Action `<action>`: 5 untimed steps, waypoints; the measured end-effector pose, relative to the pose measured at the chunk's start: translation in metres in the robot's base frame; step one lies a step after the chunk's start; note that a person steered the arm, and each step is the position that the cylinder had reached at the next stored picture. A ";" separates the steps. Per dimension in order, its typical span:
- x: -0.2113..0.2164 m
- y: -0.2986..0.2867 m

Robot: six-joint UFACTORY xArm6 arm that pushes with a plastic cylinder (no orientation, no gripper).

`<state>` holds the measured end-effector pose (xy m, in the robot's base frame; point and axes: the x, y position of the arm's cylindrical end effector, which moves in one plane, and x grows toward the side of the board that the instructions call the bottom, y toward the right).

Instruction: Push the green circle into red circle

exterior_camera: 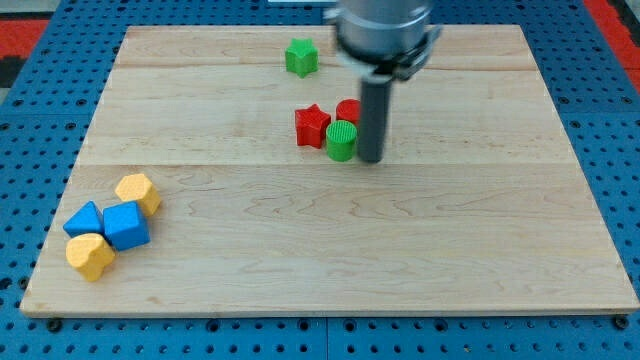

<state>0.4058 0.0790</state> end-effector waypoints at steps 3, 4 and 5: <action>-0.211 -0.005; -0.190 -0.052; -0.166 -0.094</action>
